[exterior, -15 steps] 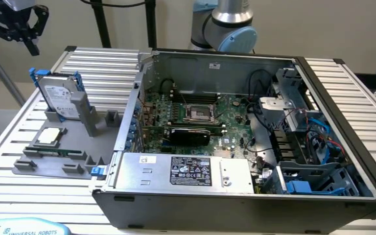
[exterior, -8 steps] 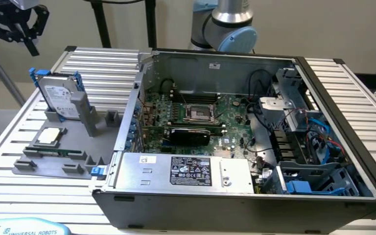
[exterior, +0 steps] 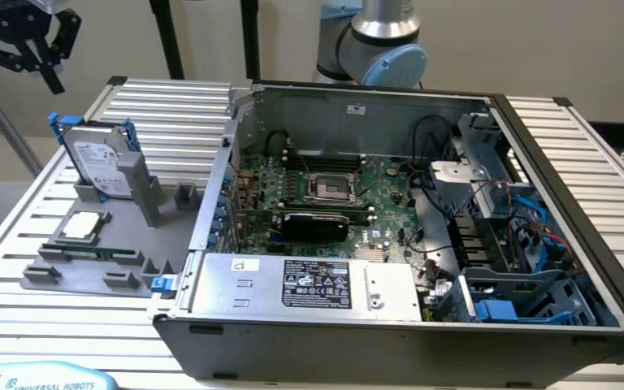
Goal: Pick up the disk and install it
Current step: 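Pick up the disk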
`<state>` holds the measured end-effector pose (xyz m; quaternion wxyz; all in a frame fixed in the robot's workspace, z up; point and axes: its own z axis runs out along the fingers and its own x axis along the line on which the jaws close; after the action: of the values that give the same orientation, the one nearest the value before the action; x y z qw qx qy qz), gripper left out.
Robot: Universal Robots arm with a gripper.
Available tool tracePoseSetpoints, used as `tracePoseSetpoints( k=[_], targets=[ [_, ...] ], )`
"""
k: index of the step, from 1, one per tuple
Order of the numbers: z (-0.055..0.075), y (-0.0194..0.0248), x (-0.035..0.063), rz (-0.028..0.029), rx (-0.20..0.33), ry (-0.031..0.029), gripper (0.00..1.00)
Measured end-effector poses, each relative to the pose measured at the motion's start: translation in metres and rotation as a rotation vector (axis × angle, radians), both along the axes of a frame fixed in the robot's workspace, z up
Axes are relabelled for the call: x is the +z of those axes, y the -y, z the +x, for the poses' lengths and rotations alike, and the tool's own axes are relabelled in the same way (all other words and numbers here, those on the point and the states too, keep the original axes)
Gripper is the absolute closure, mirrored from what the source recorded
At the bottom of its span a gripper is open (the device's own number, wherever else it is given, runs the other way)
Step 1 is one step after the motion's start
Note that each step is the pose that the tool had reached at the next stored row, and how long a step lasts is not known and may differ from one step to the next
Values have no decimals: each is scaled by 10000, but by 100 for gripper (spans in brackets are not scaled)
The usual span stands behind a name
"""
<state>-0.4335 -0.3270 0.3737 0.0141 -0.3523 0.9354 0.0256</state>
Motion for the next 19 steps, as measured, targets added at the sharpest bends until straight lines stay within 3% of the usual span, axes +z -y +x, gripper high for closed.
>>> tracePoseSetpoints(
  k=[5, 11, 19],
  targets=[
    [0, 0, -9, -7, 911, -8, 89],
    [0, 0, -25, -37, 1999, -93, 89],
    [0, 0, -42, -45, 3467, -95, 89]
  ],
)
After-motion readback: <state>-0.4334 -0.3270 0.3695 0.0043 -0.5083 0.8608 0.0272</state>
